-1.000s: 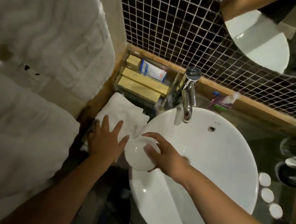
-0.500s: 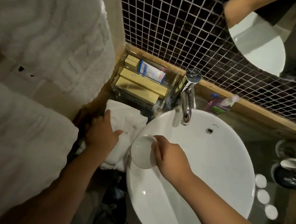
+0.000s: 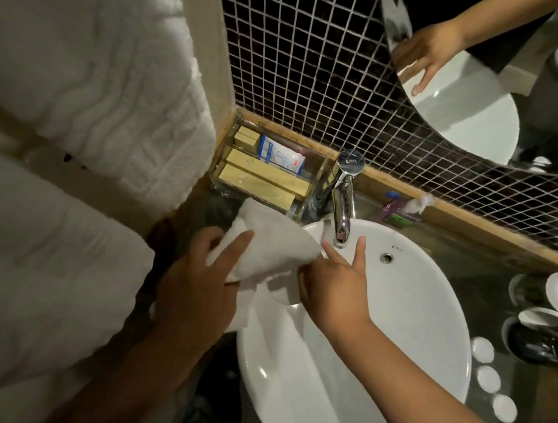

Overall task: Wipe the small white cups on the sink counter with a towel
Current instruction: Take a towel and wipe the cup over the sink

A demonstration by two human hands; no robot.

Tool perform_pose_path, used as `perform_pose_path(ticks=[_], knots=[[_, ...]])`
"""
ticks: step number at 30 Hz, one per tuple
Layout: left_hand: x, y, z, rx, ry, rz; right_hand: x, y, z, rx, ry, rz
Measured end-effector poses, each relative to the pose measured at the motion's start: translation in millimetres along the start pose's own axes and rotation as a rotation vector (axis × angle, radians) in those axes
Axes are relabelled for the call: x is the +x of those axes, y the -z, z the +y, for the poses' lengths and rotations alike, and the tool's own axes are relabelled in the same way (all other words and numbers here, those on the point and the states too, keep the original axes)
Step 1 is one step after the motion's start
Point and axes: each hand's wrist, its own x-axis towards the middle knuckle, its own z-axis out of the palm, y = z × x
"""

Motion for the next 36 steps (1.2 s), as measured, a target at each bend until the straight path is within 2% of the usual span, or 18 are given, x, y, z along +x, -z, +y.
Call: perform_pose_path(ticks=[1, 3, 4, 6, 7, 9, 11, 15, 17, 19, 22, 25, 28, 31, 33, 36], knots=[[-3, 2, 12, -0.036, -0.044, -0.039, 0, 1, -1, 0.007, -0.025, 0.028], [-6, -3, 30, -0.096, -0.106, -0.145, 1, 8, -5, 0.010, -0.234, 0.111], [-8, -7, 35, -0.134, -0.100, -0.194, 0, 15, -6, -0.045, -0.305, 0.086], [-7, -14, 41, -0.213, -0.026, -0.263, 0, 19, -4, -0.035, -0.237, -0.100], [-5, -17, 42, -0.236, 0.004, -0.275, 0, 21, -3, -0.024, -0.203, -0.135], [2, -20, 43, -0.240, 0.008, -0.289, 1, 36, 2, -0.004, -0.204, -0.098], [6, -23, 46, -0.203, -0.046, -0.302, -5, 33, 8, -0.049, -0.209, -0.148], [2, -30, 49, -0.206, -0.150, -0.321, -15, 34, 8, -0.050, -0.080, -0.184], [3, -34, 44, -0.110, -0.181, -0.358, -18, 33, 8, 0.016, -0.098, -0.145], [5, -38, 40, 0.021, -0.178, -0.435, -23, 35, 7, 0.226, -0.188, -0.096], [3, -37, 36, 0.019, -0.151, -0.495, -30, 39, 7, 0.416, -0.257, 0.019], [-3, -38, 36, 0.225, -0.244, -0.577, -36, 35, 8, 0.342, -0.247, 0.073], [-8, -36, 52, 0.417, -0.407, -0.533, -33, 34, 12, 0.304, -0.235, 0.064], [-9, -32, 63, 0.450, -0.489, -0.452, -28, 36, 13, 0.274, -0.203, 0.079], [-7, -33, 60, 0.457, -0.471, -0.500, -27, 40, 14, 0.214, -0.162, 0.072], [-2, -37, 48, 0.406, -0.301, -0.538, -30, 41, 14, 0.201, -0.138, 0.075]])
